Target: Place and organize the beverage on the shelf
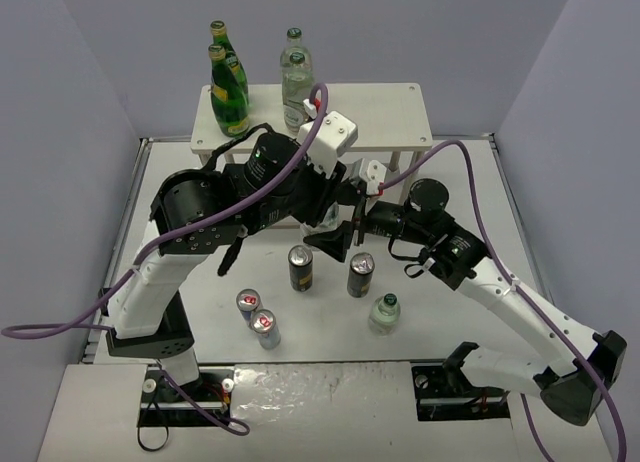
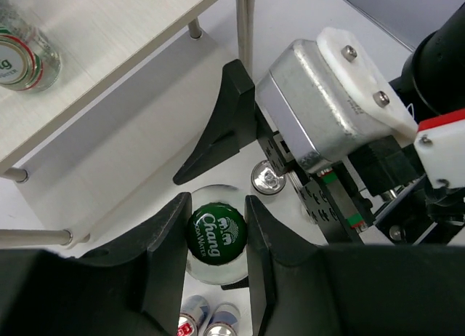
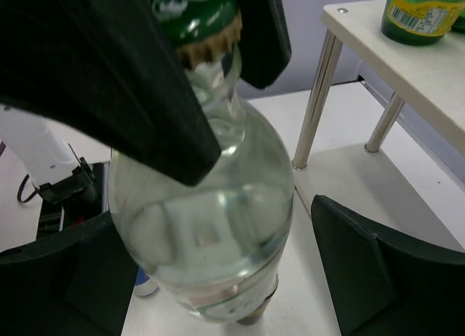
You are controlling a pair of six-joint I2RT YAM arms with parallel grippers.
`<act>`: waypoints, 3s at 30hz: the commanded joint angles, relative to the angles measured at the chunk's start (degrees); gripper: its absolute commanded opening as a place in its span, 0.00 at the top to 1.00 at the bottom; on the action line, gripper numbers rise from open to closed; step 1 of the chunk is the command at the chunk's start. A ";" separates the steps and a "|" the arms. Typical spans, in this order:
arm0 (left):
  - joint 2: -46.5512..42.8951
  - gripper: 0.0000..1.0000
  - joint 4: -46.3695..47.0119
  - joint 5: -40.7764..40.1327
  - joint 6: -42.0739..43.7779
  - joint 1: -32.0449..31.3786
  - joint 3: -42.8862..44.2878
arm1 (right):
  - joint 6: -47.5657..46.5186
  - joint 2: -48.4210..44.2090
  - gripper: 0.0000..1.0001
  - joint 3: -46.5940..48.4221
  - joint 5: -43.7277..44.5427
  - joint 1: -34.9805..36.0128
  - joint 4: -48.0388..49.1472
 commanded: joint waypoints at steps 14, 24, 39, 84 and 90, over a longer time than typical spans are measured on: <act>-4.06 0.28 8.21 -3.31 1.68 0.87 1.58 | 6.43 -2.28 1.00 0.02 4.29 0.05 18.08; -15.72 0.06 13.12 -28.27 5.37 0.70 -8.05 | 6.80 -1.86 1.00 12.93 33.40 -5.57 3.51; -40.00 0.06 19.11 -25.74 -0.25 0.96 -49.03 | -0.24 26.00 1.00 44.49 24.72 -18.22 -3.80; -45.19 0.06 22.97 -19.86 -2.89 0.96 -64.95 | 4.94 26.04 0.00 40.30 23.11 -25.87 -2.47; -44.31 0.06 27.54 -15.90 -2.10 1.05 -65.38 | 11.95 11.64 0.00 29.58 25.41 -25.70 -11.24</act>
